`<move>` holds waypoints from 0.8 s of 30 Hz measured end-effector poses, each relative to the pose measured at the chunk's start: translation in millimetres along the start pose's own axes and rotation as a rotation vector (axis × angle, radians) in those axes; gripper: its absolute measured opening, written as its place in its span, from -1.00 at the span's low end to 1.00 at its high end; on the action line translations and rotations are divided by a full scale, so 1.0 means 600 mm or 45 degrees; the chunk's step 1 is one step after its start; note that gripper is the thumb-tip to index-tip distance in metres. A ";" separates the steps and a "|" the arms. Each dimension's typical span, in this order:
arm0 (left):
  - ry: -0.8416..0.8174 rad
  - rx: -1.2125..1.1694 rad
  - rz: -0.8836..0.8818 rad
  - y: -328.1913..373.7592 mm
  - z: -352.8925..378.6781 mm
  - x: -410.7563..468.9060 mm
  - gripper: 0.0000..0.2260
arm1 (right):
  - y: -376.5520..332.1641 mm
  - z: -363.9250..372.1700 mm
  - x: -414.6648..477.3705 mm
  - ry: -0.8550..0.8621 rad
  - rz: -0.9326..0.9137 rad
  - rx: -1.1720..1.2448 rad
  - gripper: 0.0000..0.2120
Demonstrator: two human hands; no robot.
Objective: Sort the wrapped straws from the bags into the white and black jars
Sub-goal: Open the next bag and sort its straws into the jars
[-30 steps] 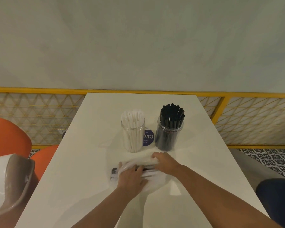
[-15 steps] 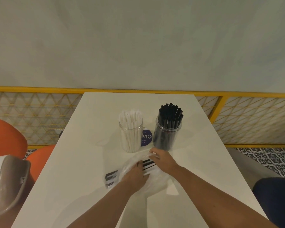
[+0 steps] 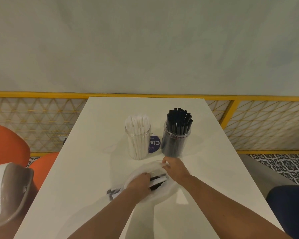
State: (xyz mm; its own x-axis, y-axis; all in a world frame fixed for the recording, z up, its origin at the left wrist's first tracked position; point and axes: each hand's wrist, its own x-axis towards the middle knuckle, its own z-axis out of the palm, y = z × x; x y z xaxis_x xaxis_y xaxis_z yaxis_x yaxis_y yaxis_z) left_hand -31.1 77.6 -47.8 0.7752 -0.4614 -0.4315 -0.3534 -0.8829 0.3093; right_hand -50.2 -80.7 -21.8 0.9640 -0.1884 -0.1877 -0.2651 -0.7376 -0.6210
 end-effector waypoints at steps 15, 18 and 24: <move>0.206 -0.037 0.151 -0.025 0.006 -0.037 -0.76 | -0.011 -0.018 -0.006 -0.167 0.029 0.129 -0.92; 0.210 -0.063 0.113 -0.029 0.000 -0.036 -0.78 | -0.015 -0.024 -0.015 -0.472 0.195 0.250 -0.61; 0.216 -0.225 0.150 -0.030 -0.008 -0.045 -0.82 | -0.008 -0.019 -0.016 -0.419 0.195 0.361 -0.92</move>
State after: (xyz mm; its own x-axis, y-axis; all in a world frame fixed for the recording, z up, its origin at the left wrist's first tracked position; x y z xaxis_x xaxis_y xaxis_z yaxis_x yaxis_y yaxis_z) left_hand -43.2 106.5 -37.4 0.8162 -0.5255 -0.2402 -0.3609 -0.7884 0.4982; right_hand -58.1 -82.5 -8.1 0.8674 -0.0321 -0.4966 -0.4436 -0.5023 -0.7423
